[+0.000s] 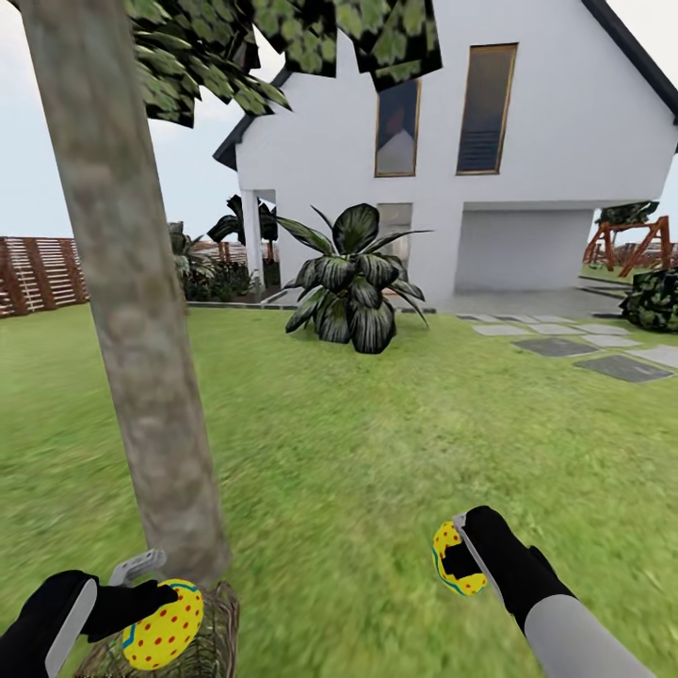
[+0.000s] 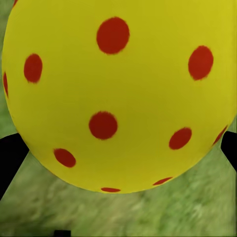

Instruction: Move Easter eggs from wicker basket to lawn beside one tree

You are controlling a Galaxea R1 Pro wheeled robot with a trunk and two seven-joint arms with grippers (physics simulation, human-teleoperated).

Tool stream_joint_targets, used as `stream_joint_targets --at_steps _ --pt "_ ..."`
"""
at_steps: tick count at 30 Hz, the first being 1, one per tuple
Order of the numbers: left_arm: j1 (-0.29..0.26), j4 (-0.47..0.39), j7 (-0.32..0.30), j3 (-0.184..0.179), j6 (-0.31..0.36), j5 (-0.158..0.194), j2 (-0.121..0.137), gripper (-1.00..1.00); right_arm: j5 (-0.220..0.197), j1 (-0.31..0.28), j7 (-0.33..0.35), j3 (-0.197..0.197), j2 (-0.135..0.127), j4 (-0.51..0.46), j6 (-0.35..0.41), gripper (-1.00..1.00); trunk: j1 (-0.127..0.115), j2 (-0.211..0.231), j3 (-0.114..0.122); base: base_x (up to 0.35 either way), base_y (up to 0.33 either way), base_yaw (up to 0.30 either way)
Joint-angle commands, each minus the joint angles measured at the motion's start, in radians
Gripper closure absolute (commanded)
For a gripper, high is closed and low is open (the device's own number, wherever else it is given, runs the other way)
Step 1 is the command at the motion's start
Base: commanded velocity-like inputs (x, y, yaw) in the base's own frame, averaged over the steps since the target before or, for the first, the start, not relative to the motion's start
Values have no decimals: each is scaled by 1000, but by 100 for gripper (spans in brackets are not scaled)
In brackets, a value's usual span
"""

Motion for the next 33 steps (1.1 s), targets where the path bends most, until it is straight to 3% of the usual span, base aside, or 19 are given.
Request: stream_joint_targets --at_steps 1,6,11,19,33 --pt "-1 -1 -9 2 5 -7 -1 100 11 0 10 4 -1 -2 4 100 0 -1 -1 169 -296 266" --pt "-1 -1 -9 1 5 -7 -6 100 11 0 10 6 0 -2 4 100 0 -1 -1 166 -297 266" --pt "-1 -1 -9 1 5 -7 -7 100 9 0 10 43 0 -2 3 100 0 -1 -1 156 -302 266" --pt "-1 -1 -9 1 5 -7 -7 100 9 0 10 44 0 18 3 100 0 -1 -1 145 -305 266" --pt "-1 -1 -9 1 5 -7 -7 100 10 0 10 44 2 23 3 100 0 -1 -1 5 -337 266"
